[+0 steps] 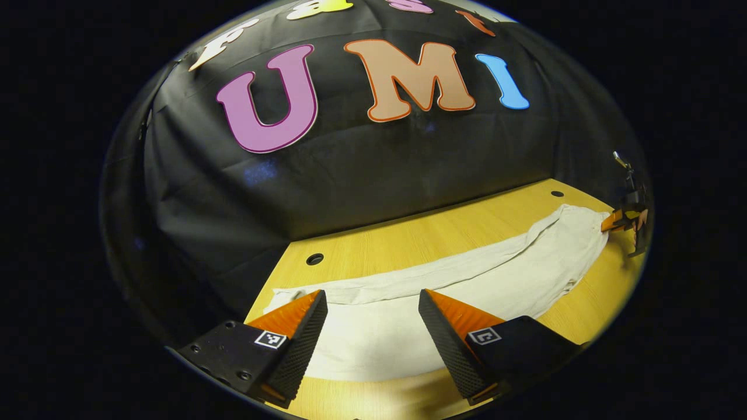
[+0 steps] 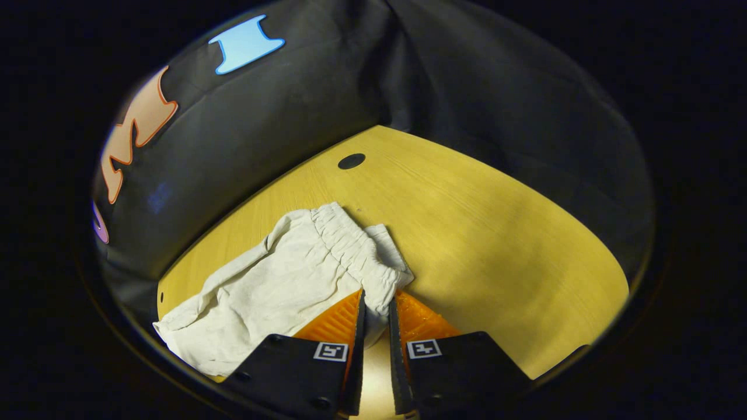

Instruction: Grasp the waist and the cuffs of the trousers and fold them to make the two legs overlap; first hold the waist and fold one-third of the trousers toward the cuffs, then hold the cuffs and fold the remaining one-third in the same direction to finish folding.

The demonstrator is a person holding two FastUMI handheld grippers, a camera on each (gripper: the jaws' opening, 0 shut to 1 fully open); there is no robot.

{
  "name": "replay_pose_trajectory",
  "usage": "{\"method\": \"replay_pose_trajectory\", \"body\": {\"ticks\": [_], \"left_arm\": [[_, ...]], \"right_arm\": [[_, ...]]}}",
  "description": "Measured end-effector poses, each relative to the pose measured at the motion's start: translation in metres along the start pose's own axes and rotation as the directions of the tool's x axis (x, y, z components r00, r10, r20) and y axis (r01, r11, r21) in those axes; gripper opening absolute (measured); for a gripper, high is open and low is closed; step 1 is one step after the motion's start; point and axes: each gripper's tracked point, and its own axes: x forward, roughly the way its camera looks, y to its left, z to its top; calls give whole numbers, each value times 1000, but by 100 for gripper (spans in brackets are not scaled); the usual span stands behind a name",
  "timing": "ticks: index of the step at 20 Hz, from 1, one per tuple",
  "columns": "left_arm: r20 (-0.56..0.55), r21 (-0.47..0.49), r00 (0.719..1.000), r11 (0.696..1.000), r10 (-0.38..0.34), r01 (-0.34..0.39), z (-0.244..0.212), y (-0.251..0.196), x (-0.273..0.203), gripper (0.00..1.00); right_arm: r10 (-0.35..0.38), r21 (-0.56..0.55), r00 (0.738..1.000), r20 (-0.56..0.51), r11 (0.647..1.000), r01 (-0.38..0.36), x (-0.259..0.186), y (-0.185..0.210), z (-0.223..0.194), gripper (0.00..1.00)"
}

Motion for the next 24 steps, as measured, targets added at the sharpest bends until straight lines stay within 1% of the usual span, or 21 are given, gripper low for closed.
{"method": "replay_pose_trajectory", "body": {"ticks": [2, 6, 7, 8, 9, 10, 13, 16, 20, 24], "left_arm": [[11, -6, 1000, 1000, 1, -1, 3, -1, -3, 96], [16, -32, 1000, 999, -2, 3, 1, 8, -2, 96], [13, -47, 1000, 999, -5, 6, -1, 11, 1, 96], [7, -59, 1000, 998, -7, 8, -5, 15, 2, 96], [2, -67, 1000, 998, -8, 8, -8, 21, 3, 96], [0, -71, 1000, 997, -6, 6, -9, 26, 4, 96], [5, -83, 1000, 997, -5, 5, -16, 46, 3, 97], [0, -109, 1000, 994, 11, -11, -25, 74, 2, 96], [-12, -138, 999, 990, 37, -38, -38, 107, 1, 96], [-29, -156, 998, 986, 61, -65, -55, 138, -6, 97]], "right_arm": [[4, -7, 1000, 19, 1000, -3, -3, 5, -1, 23], [58, -6, 995, 86, 998, -57, -30, 23, 24, 23], [78, -8, 991, 107, 997, -77, -41, 29, 30, 23], [102, -15, 987, 126, 995, -101, -53, 38, 38, 18], [127, -30, 981, 143, 992, -124, -70, 40, 47, 23], [144, -50, 977, 158, 989, -138, -85, 45, 56, 23], [205, -85, 961, 187, 978, -192, -106, 53, 68, 23], [259, -94, 944, 203, 965, -245, -111, 51, 74, 23], [312, -157, 929, 199, 946, -284, -111, 55, 66, 23], [380, -197, 904, 197, 918, -343, -118, 59, 72, 23]]}}
